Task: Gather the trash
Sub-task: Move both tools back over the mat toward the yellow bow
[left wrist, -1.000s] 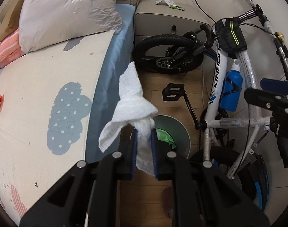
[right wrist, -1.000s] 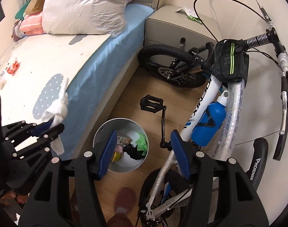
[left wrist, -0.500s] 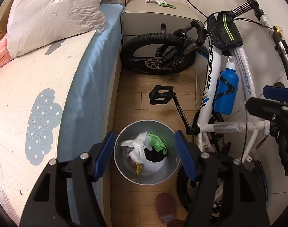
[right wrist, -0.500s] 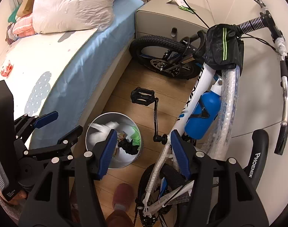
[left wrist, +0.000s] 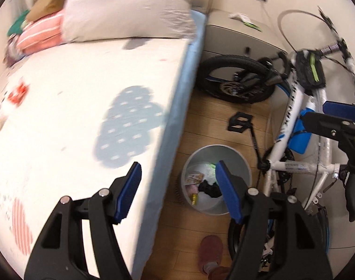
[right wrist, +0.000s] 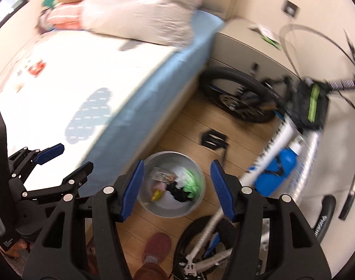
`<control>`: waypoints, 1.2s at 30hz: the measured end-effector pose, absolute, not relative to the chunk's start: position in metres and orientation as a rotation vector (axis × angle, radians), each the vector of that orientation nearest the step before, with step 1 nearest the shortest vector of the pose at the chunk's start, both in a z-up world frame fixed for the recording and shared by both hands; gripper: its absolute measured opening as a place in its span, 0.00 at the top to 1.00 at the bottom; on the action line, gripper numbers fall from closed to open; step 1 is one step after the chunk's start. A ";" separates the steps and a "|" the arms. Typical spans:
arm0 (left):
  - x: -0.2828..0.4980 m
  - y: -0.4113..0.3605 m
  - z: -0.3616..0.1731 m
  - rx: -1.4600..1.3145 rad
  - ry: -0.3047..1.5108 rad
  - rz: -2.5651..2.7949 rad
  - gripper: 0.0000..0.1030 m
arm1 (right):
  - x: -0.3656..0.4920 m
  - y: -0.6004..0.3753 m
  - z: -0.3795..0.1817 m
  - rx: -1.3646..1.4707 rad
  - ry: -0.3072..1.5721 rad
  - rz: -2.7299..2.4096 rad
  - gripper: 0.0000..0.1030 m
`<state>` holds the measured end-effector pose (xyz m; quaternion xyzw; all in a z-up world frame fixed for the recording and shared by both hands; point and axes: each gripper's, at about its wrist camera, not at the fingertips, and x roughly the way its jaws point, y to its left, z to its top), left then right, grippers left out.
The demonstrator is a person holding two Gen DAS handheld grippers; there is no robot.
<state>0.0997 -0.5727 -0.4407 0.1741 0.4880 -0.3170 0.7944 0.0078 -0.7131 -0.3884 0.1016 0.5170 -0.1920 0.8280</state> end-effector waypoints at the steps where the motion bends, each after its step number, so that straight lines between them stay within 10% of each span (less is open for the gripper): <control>1: 0.105 -0.555 -0.437 0.359 1.050 -0.646 0.36 | 0.016 -0.701 -0.386 0.202 1.096 -0.383 0.44; 24: 0.155 -0.040 -0.341 0.024 1.014 0.217 0.34 | 0.182 -0.218 -0.316 -0.151 1.003 0.378 0.42; 36: 0.185 0.108 -0.358 -0.078 0.987 0.393 0.34 | 0.247 -0.051 -0.349 -0.233 0.983 0.520 0.39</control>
